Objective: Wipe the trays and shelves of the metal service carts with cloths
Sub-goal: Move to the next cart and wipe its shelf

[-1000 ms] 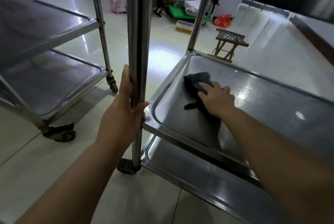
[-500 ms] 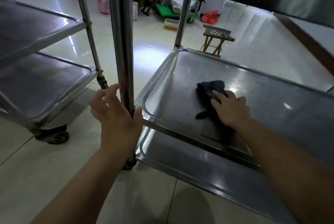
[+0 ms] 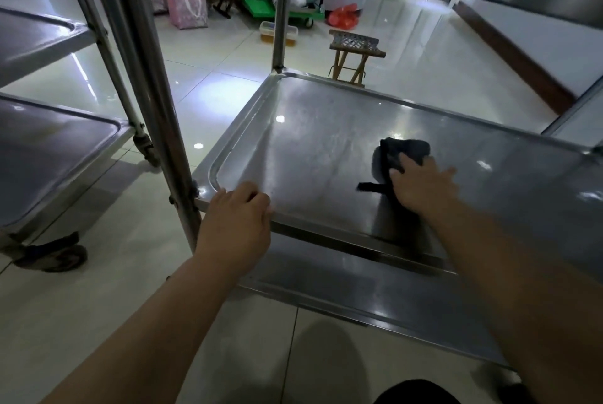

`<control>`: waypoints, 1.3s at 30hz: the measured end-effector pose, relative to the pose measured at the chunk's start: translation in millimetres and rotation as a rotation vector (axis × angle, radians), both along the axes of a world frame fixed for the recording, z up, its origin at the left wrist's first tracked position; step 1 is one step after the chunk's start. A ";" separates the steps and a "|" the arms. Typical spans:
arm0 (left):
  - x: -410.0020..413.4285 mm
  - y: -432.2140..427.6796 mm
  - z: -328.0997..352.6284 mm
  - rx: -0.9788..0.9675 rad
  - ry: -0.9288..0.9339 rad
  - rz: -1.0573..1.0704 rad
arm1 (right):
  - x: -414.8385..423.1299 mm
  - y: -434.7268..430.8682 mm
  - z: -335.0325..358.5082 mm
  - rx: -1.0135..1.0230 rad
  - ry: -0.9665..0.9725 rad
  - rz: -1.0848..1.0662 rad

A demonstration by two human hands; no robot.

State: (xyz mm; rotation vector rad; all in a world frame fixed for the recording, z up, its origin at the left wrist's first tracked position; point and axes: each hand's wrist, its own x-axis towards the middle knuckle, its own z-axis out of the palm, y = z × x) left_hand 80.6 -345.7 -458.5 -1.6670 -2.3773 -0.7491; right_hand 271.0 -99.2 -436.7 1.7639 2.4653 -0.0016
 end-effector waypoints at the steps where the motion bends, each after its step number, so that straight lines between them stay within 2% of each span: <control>1: 1.3 0.0 -1.1 0.000 0.007 0.012 | -13.4 -9.2 -1.1 -0.001 0.016 0.015; 3: 2.5 -0.3 -2.2 0.004 0.003 0.024 | -40.9 -38.4 -4.1 0.024 0.098 0.189; 6: 0.2 -1.8 -2.3 -0.008 -0.009 0.021 | -51.8 -84.4 -9.9 0.048 0.173 0.605; 8: -0.4 -1.9 -1.7 -0.030 -0.016 0.013 | -33.8 -80.7 -7.0 0.010 0.202 0.685; 10: 0.4 -1.2 1.2 -0.043 -0.028 0.022 | -7.4 -52.8 -6.8 0.049 0.185 0.543; 13: 5.3 0.3 8.6 -0.063 -0.026 0.033 | 29.0 -16.3 0.1 0.020 0.192 0.002; 14: 7.3 1.1 11.5 -0.077 -0.019 0.032 | 31.7 -14.5 1.0 -0.018 0.209 -0.135; 15: 9.7 2.5 14.4 -0.090 -0.014 0.028 | 28.3 -19.5 0.7 -0.039 0.195 -0.185; 17: 17.8 6.8 19.8 -0.099 -0.027 0.000 | 14.3 -43.2 -0.7 -0.045 0.185 -0.084; 20: 34.0 18.1 22.9 -0.108 -0.059 -0.079 | 17.8 -82.0 -4.3 -0.003 0.225 0.338; 22: 44.3 27.9 24.4 -0.105 -0.099 -0.091 | 44.5 -78.5 -1.1 -0.033 0.246 0.489; 24: 52.7 39.0 25.3 -0.126 -0.142 -0.096 | 77.1 -53.7 0.8 -0.037 0.224 0.388; 27: 64.3 54.0 24.7 -0.187 -0.159 -0.143 | 108.0 -18.8 2.7 0.000 0.200 -0.130; 29: 70.6 61.9 24.0 -0.247 -0.116 -0.151 | 96.6 -10.7 2.0 -0.004 0.204 -0.343; 30: 72.7 64.6 23.2 -0.278 -0.092 -0.136 | 83.9 -12.4 0.9 0.001 0.193 -0.341; 32: 74.5 66.6 20.8 -0.305 -0.073 -0.103 | 57.0 -24.8 -3.0 0.028 0.206 -0.173; 36: 72.6 61.2 15.3 -0.196 -0.050 -0.090 | 54.2 -42.8 -11.4 0.029 0.269 0.425; 37: 71.2 59.6 15.0 -0.172 -0.044 -0.098 | 64.2 -31.3 -9.8 0.017 0.275 0.470; 39: 68.7 60.1 16.0 -0.165 -0.039 -0.117 | 86.2 3.0 -6.6 0.027 0.208 0.317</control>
